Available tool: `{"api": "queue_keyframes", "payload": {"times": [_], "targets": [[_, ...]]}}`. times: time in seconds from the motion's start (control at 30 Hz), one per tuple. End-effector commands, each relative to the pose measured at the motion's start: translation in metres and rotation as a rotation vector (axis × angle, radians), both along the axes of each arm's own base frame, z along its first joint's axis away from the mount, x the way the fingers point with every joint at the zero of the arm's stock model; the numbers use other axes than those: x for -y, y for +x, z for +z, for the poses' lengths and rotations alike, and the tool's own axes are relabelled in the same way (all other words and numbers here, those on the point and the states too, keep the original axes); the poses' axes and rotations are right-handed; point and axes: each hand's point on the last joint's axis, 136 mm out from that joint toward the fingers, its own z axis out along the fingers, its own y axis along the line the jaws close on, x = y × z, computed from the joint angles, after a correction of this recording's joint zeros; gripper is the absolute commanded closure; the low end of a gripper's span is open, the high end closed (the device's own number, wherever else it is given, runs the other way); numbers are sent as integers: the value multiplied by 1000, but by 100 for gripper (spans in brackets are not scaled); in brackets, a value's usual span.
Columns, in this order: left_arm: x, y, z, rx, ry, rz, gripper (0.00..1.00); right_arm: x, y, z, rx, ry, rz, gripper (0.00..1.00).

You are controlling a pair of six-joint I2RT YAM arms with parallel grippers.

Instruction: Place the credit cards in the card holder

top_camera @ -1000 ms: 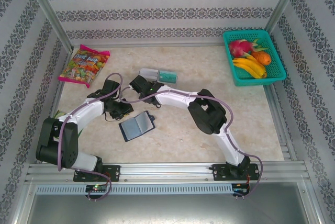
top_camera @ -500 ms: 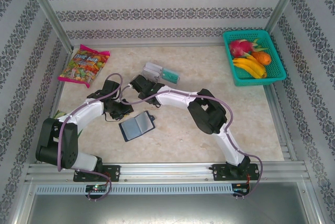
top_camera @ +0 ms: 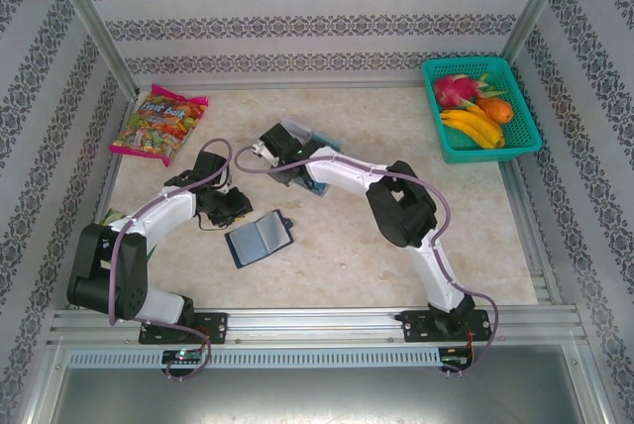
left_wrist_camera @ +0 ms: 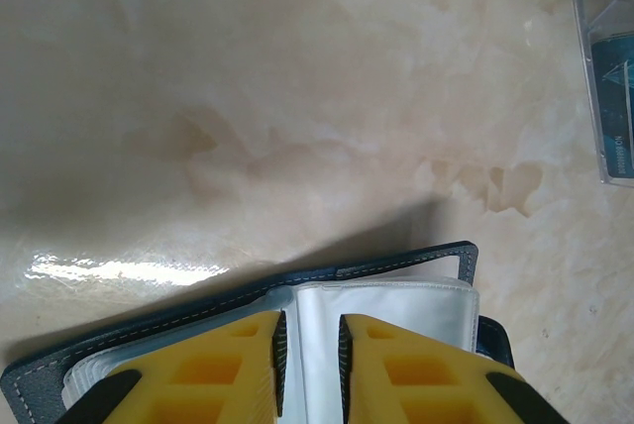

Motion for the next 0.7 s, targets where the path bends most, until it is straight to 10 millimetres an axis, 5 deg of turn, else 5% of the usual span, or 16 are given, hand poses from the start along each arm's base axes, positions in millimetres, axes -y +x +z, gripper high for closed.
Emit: {"api": "queue_keyframes", "payload": {"times": [0.0, 0.37, 0.67], "targets": [[-2, 0, -1, 16, 0, -3, 76, 3, -10, 3, -86, 27, -5, 88], [-2, 1, 1, 17, -1, -6, 75, 1, -3, 14, -99, 92, -31, 85], [-1, 0, 0, 13, -4, -9, 76, 1, -2, 14, -150, 142, -39, 92]]}}
